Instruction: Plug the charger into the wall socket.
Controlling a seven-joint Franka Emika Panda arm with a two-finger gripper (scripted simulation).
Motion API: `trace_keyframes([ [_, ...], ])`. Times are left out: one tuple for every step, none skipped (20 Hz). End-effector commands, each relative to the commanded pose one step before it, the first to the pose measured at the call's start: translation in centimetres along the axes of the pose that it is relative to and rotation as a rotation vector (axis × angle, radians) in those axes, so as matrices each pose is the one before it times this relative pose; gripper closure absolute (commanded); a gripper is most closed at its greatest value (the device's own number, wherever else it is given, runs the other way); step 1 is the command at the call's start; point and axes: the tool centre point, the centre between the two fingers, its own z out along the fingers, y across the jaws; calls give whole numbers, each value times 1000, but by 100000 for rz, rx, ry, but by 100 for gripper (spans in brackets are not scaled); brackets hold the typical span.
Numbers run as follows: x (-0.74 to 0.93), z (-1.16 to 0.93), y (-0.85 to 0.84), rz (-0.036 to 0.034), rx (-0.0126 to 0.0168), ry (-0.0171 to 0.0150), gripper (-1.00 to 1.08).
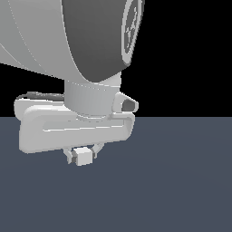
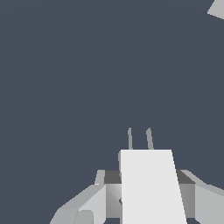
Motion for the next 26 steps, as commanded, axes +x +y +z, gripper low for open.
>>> trace_keyframes([
  [376, -239, 96, 2346, -1115, 168, 108],
  [180, -122, 61, 1314, -604, 53, 108],
  [198, -135, 69, 1449, -665, 58, 108],
  [215, -146, 74, 1570, -719, 62, 108],
  [230, -156, 80, 1681, -770, 66, 108],
  [244, -165, 85, 1778, -813, 68, 108],
  [255, -173, 90, 1864, -852, 70, 108],
  [265, -180, 94, 1937, -885, 71, 108],
  [273, -185, 97, 1995, -911, 71, 108],
  [278, -188, 99, 2034, -928, 69, 108],
  [282, -190, 101, 2058, -939, 67, 108],
  [283, -191, 102, 2068, -945, 64, 108],
  [283, -190, 103, 2069, -946, 60, 108],
  [281, -189, 105, 2063, -945, 56, 108],
  [276, -185, 103, 2024, -929, 50, 108],
  [264, -177, 100, 1941, -893, 43, 108],
  [253, -169, 97, 1863, -860, 37, 108],
  [242, -162, 93, 1789, -829, 31, 108],
  [233, -156, 92, 1727, -804, 25, 108],
  [224, -150, 89, 1668, -780, 19, 108],
  [217, -144, 89, 1618, -760, 14, 108],
  [210, -139, 87, 1572, -743, 8, 108],
  [203, -135, 86, 1533, -729, 3, 108],
  [198, -131, 85, 1498, -717, -2, 108],
  [193, -127, 85, 1470, -708, -7, 108],
  [188, -124, 85, 1446, -702, -13, 108],
])
